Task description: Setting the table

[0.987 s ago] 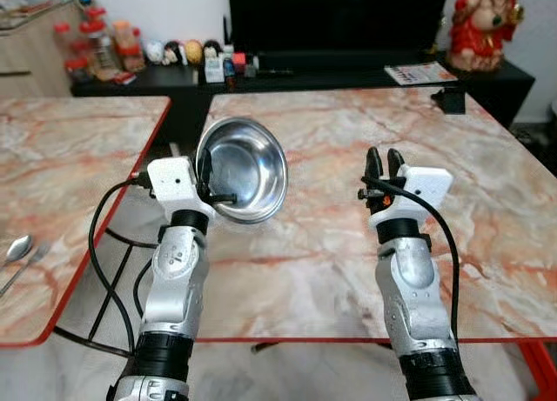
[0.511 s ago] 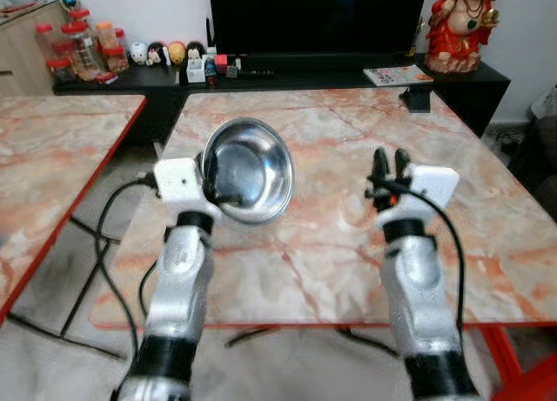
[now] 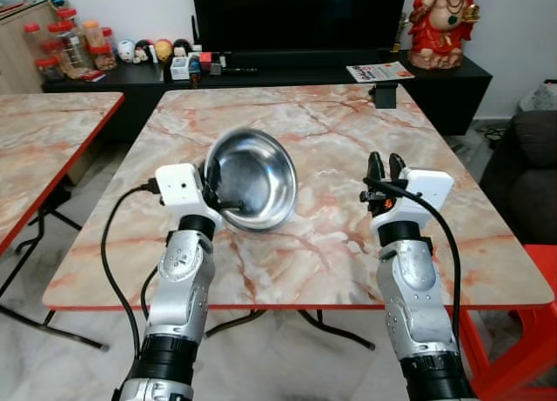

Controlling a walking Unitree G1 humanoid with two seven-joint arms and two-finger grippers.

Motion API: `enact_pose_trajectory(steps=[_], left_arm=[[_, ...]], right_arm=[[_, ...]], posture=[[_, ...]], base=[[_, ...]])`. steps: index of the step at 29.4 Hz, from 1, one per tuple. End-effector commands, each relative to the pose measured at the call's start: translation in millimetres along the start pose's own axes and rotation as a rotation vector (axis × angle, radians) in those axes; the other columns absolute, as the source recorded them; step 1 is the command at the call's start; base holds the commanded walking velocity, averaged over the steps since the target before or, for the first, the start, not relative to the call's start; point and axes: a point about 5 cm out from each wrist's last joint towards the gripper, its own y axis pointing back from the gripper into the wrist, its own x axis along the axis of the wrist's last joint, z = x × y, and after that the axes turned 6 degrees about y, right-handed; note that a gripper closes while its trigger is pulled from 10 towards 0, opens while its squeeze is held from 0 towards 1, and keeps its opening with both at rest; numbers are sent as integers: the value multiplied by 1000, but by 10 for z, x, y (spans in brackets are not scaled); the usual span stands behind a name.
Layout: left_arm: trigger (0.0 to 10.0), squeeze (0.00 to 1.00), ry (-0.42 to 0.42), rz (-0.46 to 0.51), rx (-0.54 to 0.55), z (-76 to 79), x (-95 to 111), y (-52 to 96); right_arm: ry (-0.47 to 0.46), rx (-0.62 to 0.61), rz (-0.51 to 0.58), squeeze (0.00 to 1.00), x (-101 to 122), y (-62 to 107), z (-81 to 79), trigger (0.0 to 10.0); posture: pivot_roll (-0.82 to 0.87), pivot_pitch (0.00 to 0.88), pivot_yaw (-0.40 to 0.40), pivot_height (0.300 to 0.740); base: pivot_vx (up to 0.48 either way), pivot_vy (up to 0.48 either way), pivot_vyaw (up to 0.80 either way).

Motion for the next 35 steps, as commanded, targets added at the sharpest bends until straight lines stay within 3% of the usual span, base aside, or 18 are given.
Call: enact_pose_trajectory(steps=[1,4,5,11,12,14,20,28,35], left_arm=[[10000,0,15,-48,-9,-28,-44,-5],[10000,0,7,-123,4,-108,-155,8],[10000,0,40,-142,15,-146,-187,11],[10000,0,82,-202,37,-194,-270,6],[10000,0,110,-217,43,-195,-293,0],[10000,0,253,-269,55,-175,-373,-20],[10000,0,389,-356,80,-129,-551,-18],[10000,0,359,-397,142,-180,-633,-16],[10000,0,402,-397,199,-261,-660,0]], right_arm=[[-7,15,2,0,25,-4,-42,10000],[-7,15,0,0,24,1,-44,10000],[-8,15,-3,0,19,3,-46,10000],[-9,15,-6,0,15,9,-46,10000],[-9,15,-7,0,14,9,-47,10000],[-11,16,-8,0,12,15,-46,10000],[-9,15,-7,0,14,22,-45,10000],[-6,10,-9,0,16,29,-30,10000],[-9,15,-12,0,9,37,-46,10000]], posture=[[-61,0,30,740],[-60,0,30,740],[-63,0,30,740],[-63,0,29,740],[-63,0,29,740],[-63,0,30,740],[-74,0,32,740],[-78,0,31,740],[-74,0,31,740]], base=[[0,0,0],[0,0,0],[0,0,0],[0,0,0],[0,0,0],[0,0,0],[0,0,0],[0,0,0],[0,0,0]])
